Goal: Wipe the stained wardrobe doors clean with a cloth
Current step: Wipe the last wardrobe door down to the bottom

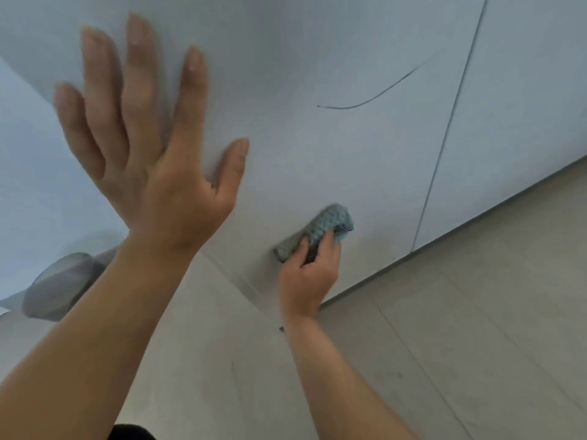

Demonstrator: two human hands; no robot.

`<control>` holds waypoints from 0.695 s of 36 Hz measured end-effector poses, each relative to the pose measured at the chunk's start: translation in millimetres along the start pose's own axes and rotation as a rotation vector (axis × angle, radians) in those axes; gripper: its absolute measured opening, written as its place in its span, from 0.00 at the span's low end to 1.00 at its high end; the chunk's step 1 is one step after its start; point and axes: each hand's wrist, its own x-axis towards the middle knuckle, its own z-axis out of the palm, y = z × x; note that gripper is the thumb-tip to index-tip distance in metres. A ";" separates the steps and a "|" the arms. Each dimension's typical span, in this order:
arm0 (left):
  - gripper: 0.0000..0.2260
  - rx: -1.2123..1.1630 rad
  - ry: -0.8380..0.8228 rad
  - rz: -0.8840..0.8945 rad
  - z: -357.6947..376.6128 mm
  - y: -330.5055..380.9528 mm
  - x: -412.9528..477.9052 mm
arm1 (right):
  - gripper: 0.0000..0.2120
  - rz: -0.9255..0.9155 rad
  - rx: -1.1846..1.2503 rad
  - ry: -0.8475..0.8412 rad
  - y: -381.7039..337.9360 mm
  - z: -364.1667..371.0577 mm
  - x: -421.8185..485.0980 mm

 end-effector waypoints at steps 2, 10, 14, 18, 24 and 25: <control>0.29 0.114 0.081 0.025 -10.2 7.1 3.4 | 0.18 0.295 -0.091 0.003 40.5 -10.3 4.5; 0.29 0.145 0.089 0.010 -13.7 9.9 4.9 | 0.24 0.367 0.018 -0.026 5.7 -24.3 -2.4; 0.29 0.151 0.087 -0.001 -13.1 9.4 5.3 | 0.21 -0.039 0.223 -0.155 -71.5 -1.3 -36.3; 0.29 0.177 0.106 0.008 -12.3 9.6 4.8 | 0.20 -0.200 0.161 -0.149 -64.6 14.3 -47.9; 0.28 0.198 0.125 0.030 -12.0 9.3 3.8 | 0.16 0.118 0.003 -0.068 38.8 8.0 -55.0; 0.28 0.193 0.118 0.036 -12.7 8.9 3.9 | 0.16 0.214 -0.021 -0.072 51.7 5.1 -54.5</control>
